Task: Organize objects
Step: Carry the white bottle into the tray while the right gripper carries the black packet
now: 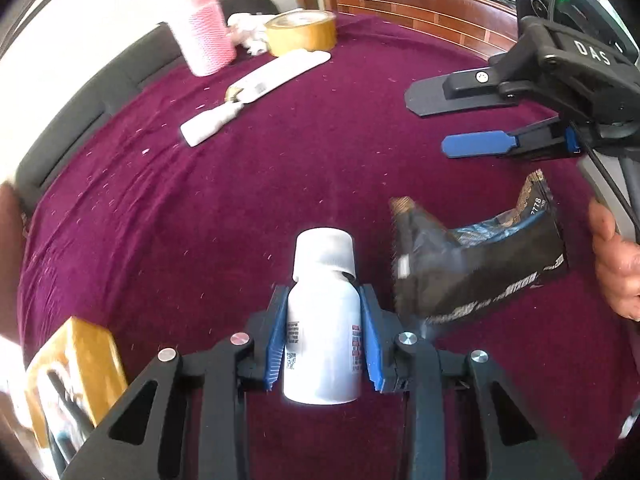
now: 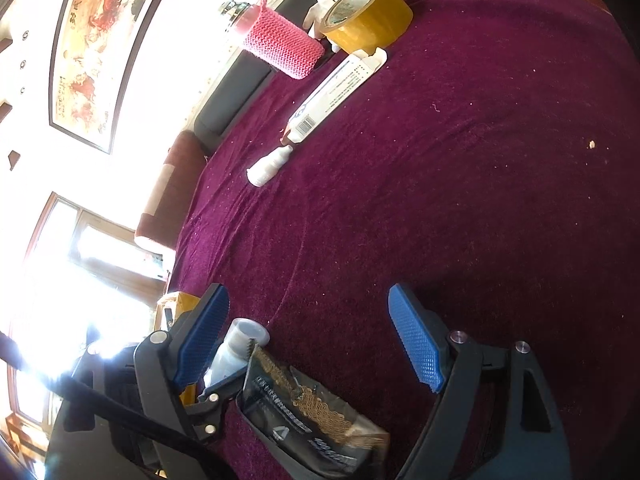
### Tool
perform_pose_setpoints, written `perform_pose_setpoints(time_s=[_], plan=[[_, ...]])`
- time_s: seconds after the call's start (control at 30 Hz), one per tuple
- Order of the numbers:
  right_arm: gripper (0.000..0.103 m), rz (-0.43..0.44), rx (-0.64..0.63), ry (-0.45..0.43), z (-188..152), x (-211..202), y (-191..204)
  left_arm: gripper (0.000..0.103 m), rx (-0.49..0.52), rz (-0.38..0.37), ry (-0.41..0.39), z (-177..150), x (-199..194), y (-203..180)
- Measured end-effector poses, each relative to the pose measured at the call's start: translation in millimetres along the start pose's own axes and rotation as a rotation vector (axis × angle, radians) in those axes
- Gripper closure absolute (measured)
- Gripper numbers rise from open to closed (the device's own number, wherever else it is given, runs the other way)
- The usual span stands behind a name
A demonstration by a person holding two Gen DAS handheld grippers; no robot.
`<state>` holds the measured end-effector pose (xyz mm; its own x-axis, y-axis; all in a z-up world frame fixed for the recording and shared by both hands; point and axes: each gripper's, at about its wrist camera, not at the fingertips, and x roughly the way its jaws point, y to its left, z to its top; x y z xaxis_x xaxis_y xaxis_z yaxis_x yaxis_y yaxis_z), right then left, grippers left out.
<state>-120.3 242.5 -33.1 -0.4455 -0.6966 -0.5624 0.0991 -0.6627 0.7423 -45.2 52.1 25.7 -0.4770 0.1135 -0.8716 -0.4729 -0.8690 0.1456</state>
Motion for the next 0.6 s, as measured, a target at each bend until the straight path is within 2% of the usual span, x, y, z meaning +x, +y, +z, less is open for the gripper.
perform_pose_setpoints(time_s=[0.1,0.17,0.33,0.5,0.6], plan=[[0.021,0.001,-0.008,0.007,0,0,0,0.074,-0.069,0.018,-0.017,-15,-15,3],[0.021,0.005,-0.017,0.019,-1,1,1,0.074,-0.123,0.069,-0.034,-28,-32,6],[0.021,0.103,-0.141,0.155,-12,8,26,0.074,-0.233,0.173,-0.068,-60,-67,11],[0.021,-0.052,-0.407,0.221,-49,4,70,0.074,-0.312,0.235,-0.095,-86,-98,21],[0.021,-0.22,-0.551,0.257,-80,11,83,0.074,-0.335,0.285,-0.106,-98,-109,28]])
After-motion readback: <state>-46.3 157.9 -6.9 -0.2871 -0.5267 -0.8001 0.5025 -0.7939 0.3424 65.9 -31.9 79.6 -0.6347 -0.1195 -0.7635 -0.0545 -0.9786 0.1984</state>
